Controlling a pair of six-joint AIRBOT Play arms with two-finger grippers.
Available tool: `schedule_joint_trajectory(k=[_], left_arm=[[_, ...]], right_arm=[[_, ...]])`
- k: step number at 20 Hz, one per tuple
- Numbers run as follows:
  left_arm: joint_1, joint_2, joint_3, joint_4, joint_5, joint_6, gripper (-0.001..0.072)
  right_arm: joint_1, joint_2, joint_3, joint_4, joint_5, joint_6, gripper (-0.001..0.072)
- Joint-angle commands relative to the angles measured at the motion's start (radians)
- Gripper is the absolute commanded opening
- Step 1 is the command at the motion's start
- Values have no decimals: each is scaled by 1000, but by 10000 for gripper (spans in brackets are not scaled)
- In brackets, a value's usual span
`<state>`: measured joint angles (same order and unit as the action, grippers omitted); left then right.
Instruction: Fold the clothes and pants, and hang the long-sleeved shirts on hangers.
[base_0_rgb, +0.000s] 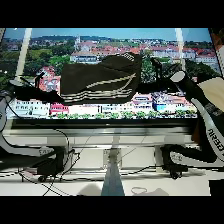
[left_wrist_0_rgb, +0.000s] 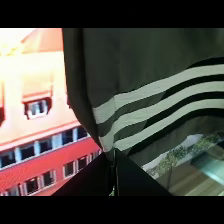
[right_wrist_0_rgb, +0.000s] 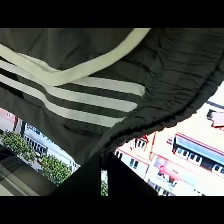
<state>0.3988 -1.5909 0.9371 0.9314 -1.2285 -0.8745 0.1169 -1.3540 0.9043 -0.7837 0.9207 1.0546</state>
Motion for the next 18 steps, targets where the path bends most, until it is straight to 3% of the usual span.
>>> schedule_joint_trajectory(k=[1,5,9,13,18], left_arm=[[-13,1,35,-117,-92,31,6],[-11,78,194,-465,-216,72,5],[-3,259,426,-746,-200,105,5],[-1,500,587,-771,6,106,5],[74,836,602,-726,465,106,6]], right_arm=[[0,1,54,1,12,0,19],[0,2,250,2,120,0,19],[9,65,475,3,198,0,19],[43,233,629,45,147,2,19],[137,430,782,141,22,2,19]])
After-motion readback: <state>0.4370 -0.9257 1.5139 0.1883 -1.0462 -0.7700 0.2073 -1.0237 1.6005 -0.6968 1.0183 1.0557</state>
